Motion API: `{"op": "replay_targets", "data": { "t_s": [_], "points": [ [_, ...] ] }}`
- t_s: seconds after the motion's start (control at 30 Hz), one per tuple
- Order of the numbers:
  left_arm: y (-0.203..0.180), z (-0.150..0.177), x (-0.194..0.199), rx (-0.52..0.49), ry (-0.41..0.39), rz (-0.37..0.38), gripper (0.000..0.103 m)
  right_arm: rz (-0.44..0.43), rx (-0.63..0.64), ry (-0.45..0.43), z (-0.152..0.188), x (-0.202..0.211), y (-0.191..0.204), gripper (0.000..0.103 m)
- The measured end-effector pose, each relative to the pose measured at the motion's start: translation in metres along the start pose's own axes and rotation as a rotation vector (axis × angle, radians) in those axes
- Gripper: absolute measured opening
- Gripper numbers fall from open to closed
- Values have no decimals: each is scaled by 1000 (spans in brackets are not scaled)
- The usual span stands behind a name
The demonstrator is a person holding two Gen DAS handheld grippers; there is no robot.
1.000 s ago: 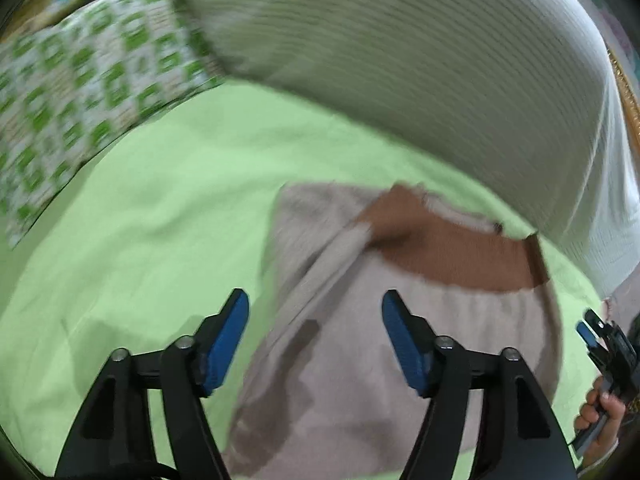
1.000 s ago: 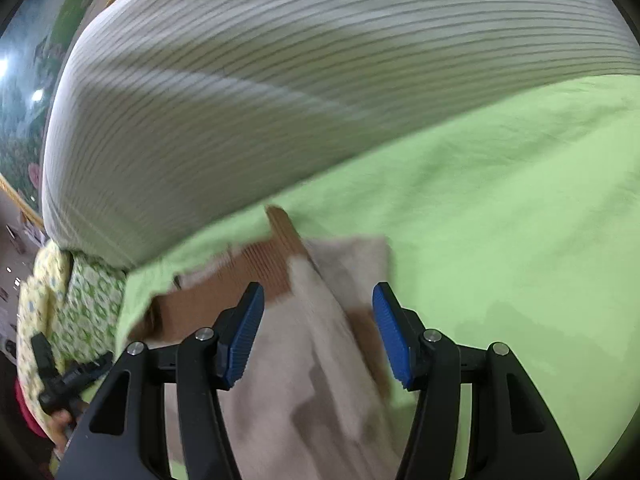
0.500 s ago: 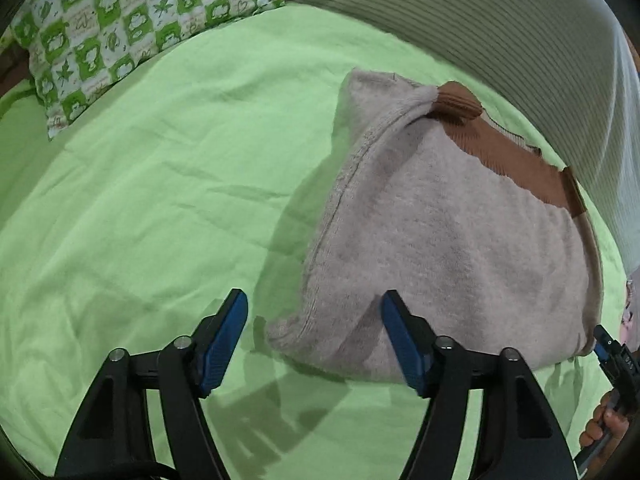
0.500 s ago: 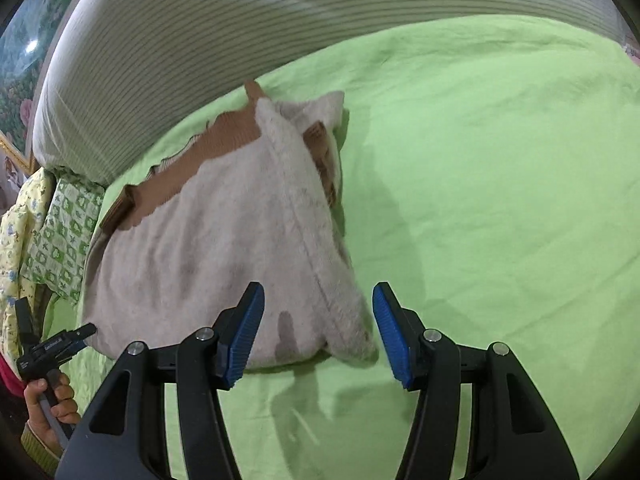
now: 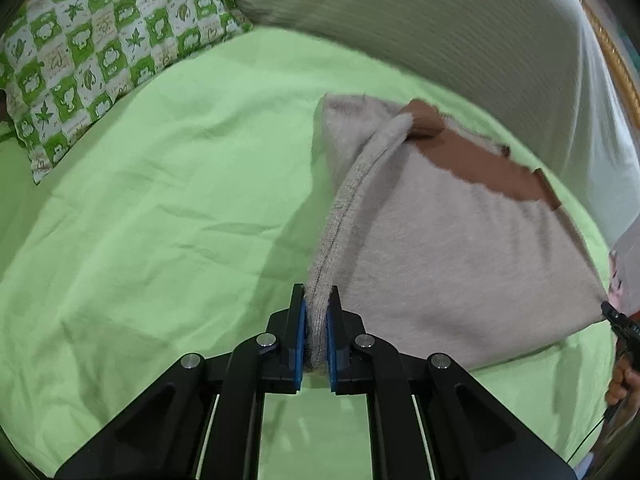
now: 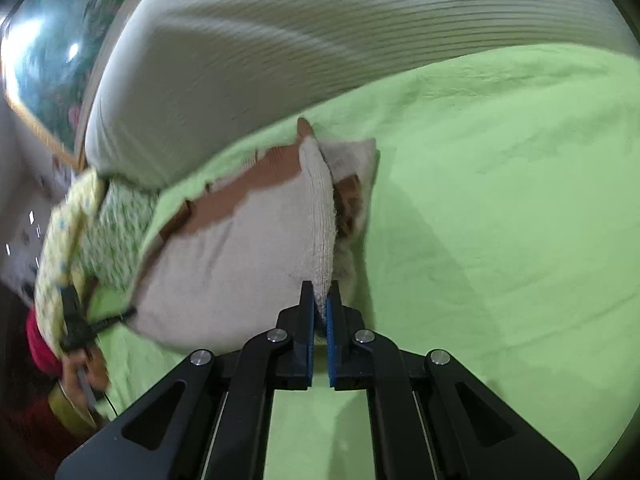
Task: Fold small clothes
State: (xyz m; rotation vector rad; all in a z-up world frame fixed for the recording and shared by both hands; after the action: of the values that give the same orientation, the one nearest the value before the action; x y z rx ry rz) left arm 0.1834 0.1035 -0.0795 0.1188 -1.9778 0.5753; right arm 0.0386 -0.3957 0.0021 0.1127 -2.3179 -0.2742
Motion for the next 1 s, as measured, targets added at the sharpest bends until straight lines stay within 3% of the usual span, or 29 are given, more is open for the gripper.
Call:
{"op": "replay_targets", "data": {
  "t_s": [0.1,0.2,0.23,0.27,0.3,0.37,0.47,0.57,0.67,0.9,0.93,0.97,1.0],
  "points": [
    [8,4,-20,1,42,-16,7,31,0,120,22,-29,-13,6],
    [12,6,-32,-13,78,-52,13,131,-33,208,32,-50,-23,8],
    [12,5,-29,-14,74,-68,22,150,-56,203,31,-49,-24,11],
    [13,3,-25,-11,69,-82,36,191,-87,188,28,-44,-26,19],
    [14,0,-17,-5,53,-107,42,216,-98,180,25,-40,-27,28],
    [13,-5,-2,-11,9,-113,45,269,-104,131,15,-29,-25,35],
    [-5,-21,13,-54,-51,-106,50,235,-66,61,-9,-25,-10,35],
    [-37,-43,11,-119,-109,-101,56,205,4,27,-46,-43,8,46],
    [-73,-64,-9,-203,-145,-157,56,211,71,3,-79,-67,23,55],
    [-139,-82,-74,-435,-156,-281,56,250,196,39,-128,-127,32,55],
    [-142,-84,-82,-444,-157,-293,52,265,207,51,-131,-134,30,55],
    [-141,-86,-88,-445,-152,-302,34,274,212,61,-133,-140,29,55],
    [-139,-91,-97,-430,-123,-303,24,275,214,71,-135,-148,26,55]
  ]
}}
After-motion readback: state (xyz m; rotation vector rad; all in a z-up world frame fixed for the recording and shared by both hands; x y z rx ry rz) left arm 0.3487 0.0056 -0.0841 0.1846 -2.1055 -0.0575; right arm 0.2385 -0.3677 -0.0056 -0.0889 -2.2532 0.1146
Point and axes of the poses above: each gripper's, at about its wrist camera, not at the fingertips, and x roughly against the way its jaws point, y to its left, z to its underside, the point moved 3 cm from there along -x, roughly the way its jaws point, and after that the axes turned 15 degrees about x, right-handed, at the moved point
